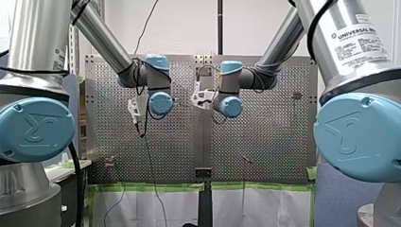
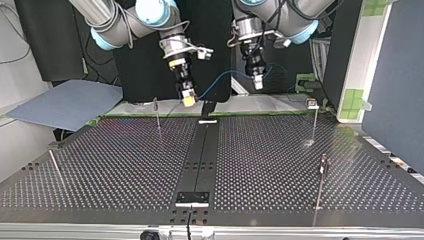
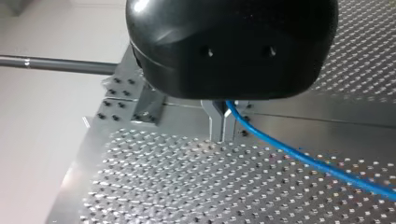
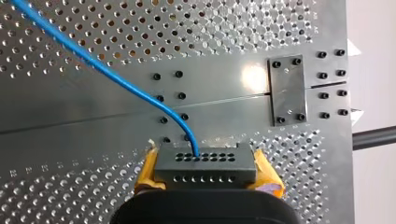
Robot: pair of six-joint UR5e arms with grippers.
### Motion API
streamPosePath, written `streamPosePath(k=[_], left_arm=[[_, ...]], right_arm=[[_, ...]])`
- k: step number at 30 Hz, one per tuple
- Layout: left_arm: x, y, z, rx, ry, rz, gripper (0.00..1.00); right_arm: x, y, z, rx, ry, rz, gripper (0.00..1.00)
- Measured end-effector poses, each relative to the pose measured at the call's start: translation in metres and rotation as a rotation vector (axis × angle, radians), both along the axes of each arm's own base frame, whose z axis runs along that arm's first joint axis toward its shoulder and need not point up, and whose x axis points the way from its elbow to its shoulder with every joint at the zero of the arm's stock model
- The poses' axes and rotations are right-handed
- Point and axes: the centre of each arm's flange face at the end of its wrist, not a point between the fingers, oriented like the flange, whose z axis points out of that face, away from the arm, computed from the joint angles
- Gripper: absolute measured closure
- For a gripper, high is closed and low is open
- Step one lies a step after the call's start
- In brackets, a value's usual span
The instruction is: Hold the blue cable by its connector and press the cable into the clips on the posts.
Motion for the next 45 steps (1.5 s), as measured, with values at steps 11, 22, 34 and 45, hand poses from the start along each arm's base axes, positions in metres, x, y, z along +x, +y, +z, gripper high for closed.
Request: streamPosePath(k=[11,22,34,45], left_arm=[[-0.006,0.017,0.036,-0.003,-0.005,0.023,1.0],[-0.009,0.031,0.059,0.016,-0.005,0.008,1.0],[0.008,0.042,0.068,0.034,0.001,0.035,1.0],[0.047,0.063,0.099,0.036,0.003,0.067,1.0]], right_arm=[[0.021,-0.021,-0.002,0.008,-0.011,0.009,1.0],[0.044,-0.027,0.03,-0.007,-0.013,0.039,1.0],[0.074,-0.021,0.071,-0.049,-0.043,0.077,1.0],[0.101,-0.013,0.115,-0.088,-0.077,0.122,1.0]])
